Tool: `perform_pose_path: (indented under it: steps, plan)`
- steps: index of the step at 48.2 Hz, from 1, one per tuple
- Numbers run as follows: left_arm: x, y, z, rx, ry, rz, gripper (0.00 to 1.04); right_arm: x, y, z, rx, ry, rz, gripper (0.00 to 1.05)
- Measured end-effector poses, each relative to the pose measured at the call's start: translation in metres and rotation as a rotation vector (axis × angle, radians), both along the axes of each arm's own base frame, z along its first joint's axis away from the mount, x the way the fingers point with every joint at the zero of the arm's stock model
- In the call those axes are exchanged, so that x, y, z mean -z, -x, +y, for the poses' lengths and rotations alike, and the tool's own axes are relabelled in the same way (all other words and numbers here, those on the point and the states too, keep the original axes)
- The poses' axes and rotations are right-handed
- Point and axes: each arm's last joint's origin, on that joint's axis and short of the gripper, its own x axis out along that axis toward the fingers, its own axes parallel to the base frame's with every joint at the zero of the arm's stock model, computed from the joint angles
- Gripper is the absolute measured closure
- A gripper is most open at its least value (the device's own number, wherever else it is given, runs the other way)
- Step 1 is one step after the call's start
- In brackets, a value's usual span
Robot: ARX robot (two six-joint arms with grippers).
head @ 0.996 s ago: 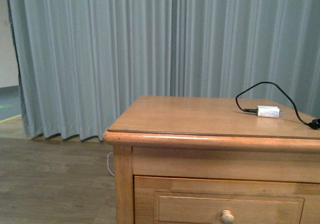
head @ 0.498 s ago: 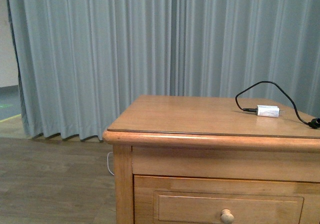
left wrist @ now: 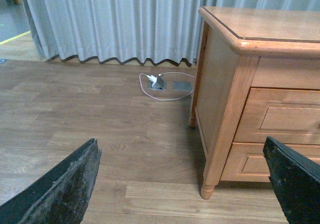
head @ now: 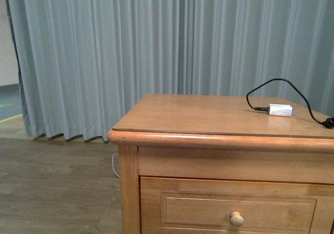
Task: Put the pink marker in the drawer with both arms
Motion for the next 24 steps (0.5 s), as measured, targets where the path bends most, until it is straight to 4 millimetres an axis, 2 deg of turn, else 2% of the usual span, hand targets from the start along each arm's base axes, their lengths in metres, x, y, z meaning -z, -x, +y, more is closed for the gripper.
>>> perform_pose_path:
  steps: [2,5,24]
  plan:
    - [0.0,0.0,0.0,0.0,0.0,0.0,0.06,0.0,0.0,0.0,0.0,0.0,0.0,0.14]
    - [0.0,0.0,0.0,0.0,0.0,0.0,0.06,0.0,0.0,0.0,0.0,-0.001,0.0,0.07]
    - [0.0,0.0,0.0,0.0,0.0,0.0,0.06,0.0,0.0,0.0,0.0,0.0,0.0,0.08]
